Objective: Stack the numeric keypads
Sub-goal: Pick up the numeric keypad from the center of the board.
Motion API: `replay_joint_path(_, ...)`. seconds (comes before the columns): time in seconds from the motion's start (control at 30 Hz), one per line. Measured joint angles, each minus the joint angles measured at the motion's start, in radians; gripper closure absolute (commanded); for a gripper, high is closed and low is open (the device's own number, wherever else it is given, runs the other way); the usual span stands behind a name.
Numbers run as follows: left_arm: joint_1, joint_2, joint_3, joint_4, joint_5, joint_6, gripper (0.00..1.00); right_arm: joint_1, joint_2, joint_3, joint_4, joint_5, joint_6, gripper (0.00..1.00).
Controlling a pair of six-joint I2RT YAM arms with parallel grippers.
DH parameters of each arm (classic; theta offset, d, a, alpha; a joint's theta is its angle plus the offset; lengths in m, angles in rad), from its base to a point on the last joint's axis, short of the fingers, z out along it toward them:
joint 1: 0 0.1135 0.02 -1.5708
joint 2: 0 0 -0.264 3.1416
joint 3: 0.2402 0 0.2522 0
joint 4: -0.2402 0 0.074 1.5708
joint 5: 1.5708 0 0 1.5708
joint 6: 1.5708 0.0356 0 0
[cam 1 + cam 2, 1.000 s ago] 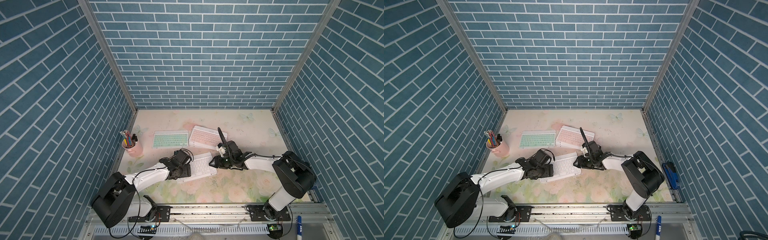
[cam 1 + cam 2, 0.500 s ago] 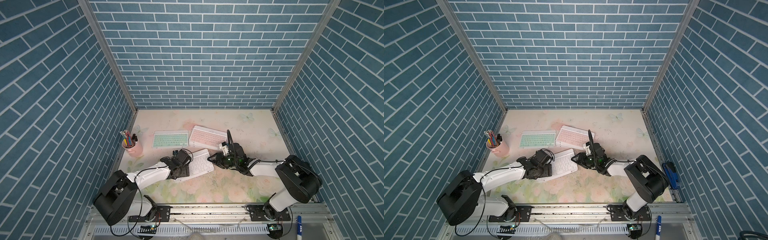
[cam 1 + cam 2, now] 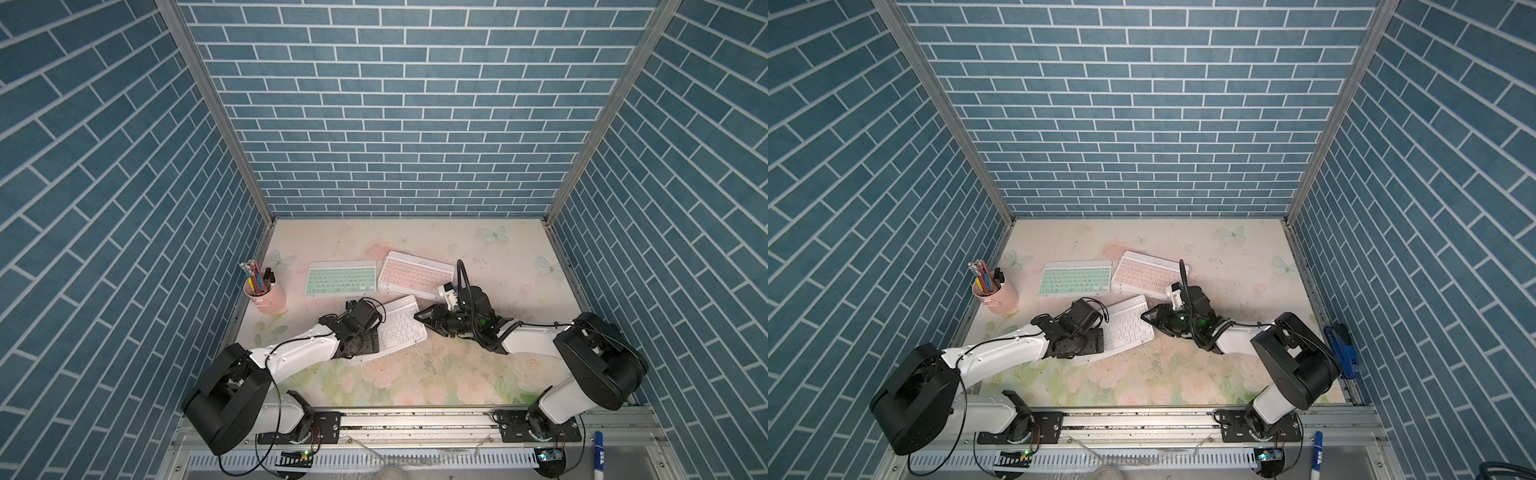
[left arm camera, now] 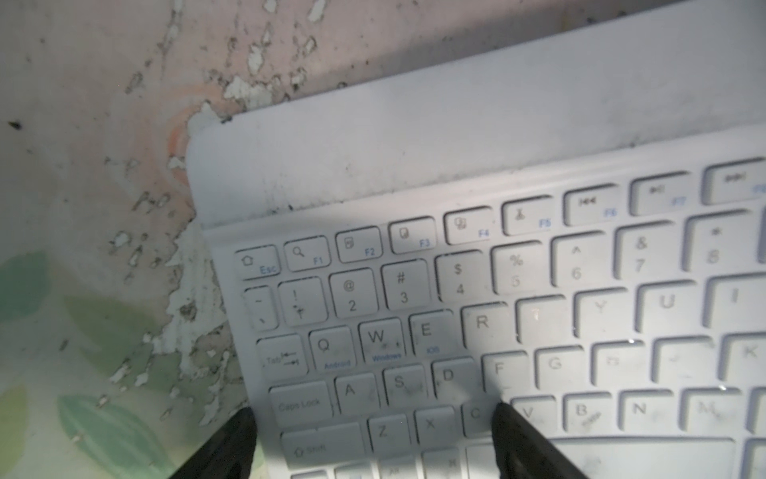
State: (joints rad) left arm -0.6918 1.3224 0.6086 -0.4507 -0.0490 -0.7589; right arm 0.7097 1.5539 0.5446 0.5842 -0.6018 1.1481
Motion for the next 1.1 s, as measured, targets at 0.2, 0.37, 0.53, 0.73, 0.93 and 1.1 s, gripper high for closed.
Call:
replay_joint_path(0.2, -0.018, -0.033, -0.003, 0.121, 0.113, 0.048, 0.11, 0.058, -0.009, 0.0, -0.019, -0.108, -0.001, 0.55)
replay_joint_path(0.37, -0.018, -0.065, -0.019, 0.13, 0.134, 0.063, 0.11, 0.063, -0.055, 0.0, -0.111, -0.111, -0.021, 0.76)
replay_joint_path(0.53, -0.018, -0.093, -0.027, 0.142, 0.153, 0.056, 0.11, 0.063, -0.084, 0.0, -0.158, -0.098, -0.031, 1.0)
replay_joint_path(0.73, -0.023, -0.144, -0.021, 0.137, 0.184, 0.045, 0.11, 0.075, -0.121, 0.0, -0.16, -0.087, -0.028, 1.0)
replay_joint_path(0.93, -0.007, -0.198, 0.046, 0.035, 0.186, 0.037, 0.11, 0.064, -0.212, -0.003, -0.16, -0.078, -0.029, 1.0)
replay_joint_path(1.1, 0.042, -0.285, 0.08, -0.039, 0.192, 0.037, 0.11, -0.011, -0.327, -0.005, -0.181, -0.086, -0.031, 1.0)
